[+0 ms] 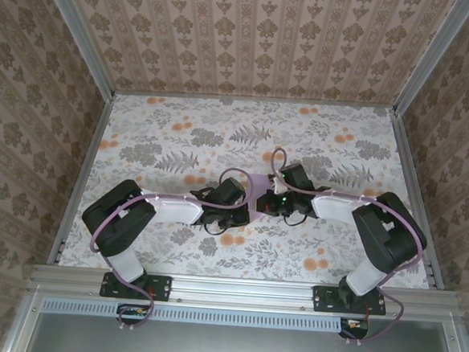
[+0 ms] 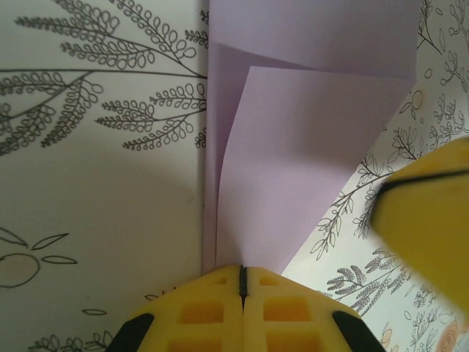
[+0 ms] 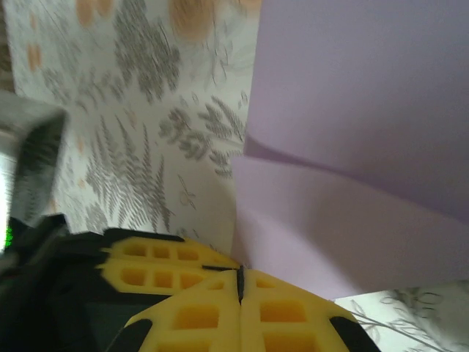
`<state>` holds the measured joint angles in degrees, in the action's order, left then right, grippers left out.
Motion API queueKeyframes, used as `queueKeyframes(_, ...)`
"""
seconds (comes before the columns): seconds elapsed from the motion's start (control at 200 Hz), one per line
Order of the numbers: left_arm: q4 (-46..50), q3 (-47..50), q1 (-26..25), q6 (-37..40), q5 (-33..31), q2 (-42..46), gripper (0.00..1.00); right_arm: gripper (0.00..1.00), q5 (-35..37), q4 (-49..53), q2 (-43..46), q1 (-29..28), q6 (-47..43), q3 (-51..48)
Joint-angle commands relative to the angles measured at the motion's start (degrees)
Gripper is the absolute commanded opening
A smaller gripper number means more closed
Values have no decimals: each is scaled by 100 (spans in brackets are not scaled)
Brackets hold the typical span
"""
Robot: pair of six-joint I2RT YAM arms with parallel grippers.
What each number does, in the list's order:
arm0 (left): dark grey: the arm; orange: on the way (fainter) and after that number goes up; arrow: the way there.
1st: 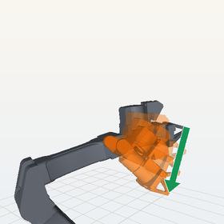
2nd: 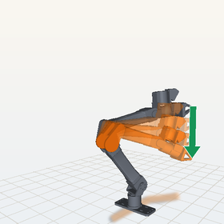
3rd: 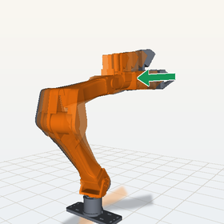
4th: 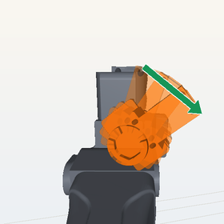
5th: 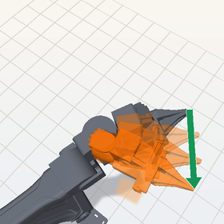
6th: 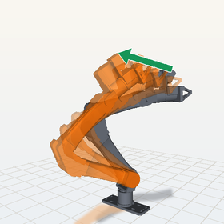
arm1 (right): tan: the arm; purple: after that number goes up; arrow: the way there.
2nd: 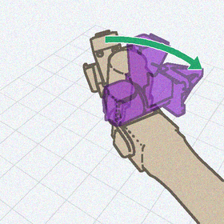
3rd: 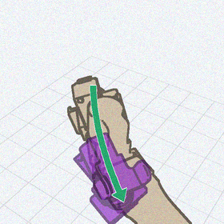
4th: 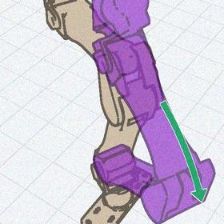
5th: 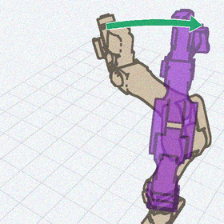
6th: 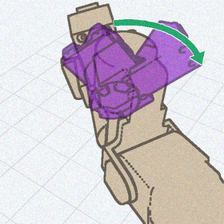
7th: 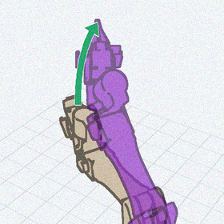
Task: Fold a paper plane with a square sheet of paper (pick it up from the middle)
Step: Fourth fold the wing at the center of the table.
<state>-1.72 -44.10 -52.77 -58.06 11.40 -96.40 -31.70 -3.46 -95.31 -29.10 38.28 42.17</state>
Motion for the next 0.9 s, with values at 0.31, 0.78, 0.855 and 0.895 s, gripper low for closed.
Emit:
queueKeyframes(0.31,843,334,40,74,-196,23,0,0,188,119,-673,908,-110,142)
queueKeyframes(0.78,744,-364,48,801,-219,622,3,19,448,1023,904,1189,119,115)
queueKeyframes(0.855,852,-589,74,861,-348,636,8,32,396,1075,1173,1189,237,-12)
queueKeyframes(0.895,927,-690,70,893,-425,600,11,37,360,1035,1280,1194,324,-83)
